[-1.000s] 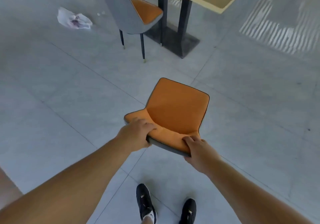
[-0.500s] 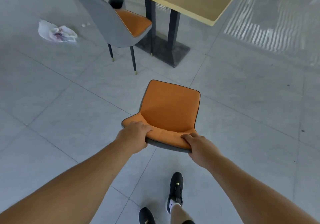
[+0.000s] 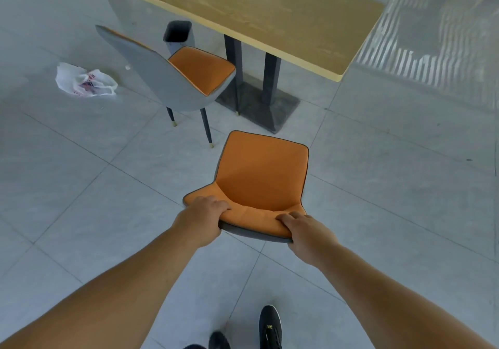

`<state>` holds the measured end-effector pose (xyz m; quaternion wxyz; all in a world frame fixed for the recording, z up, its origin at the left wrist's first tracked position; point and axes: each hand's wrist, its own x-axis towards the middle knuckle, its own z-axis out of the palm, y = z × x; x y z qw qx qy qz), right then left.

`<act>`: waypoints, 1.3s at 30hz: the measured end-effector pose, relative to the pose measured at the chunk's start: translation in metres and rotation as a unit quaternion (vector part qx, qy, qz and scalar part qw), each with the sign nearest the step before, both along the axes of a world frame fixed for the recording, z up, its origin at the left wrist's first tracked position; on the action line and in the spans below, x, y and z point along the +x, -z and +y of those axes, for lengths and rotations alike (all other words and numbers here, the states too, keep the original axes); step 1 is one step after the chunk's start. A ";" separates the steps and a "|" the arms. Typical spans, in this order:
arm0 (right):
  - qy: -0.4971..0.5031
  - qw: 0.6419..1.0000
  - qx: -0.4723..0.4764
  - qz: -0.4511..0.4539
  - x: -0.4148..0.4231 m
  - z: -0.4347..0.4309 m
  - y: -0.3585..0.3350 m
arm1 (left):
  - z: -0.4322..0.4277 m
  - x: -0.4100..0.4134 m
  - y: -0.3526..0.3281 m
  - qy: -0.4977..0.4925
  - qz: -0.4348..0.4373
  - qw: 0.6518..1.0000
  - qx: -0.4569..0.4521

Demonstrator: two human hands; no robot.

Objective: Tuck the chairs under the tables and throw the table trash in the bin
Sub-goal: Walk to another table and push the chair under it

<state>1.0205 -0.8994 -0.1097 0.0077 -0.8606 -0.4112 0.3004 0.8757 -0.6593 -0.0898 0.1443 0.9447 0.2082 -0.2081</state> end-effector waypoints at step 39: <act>0.205 0.965 -0.162 0.029 0.266 0.309 -0.032 | 0.332 0.348 -0.005 0.257 0.063 0.958 -0.113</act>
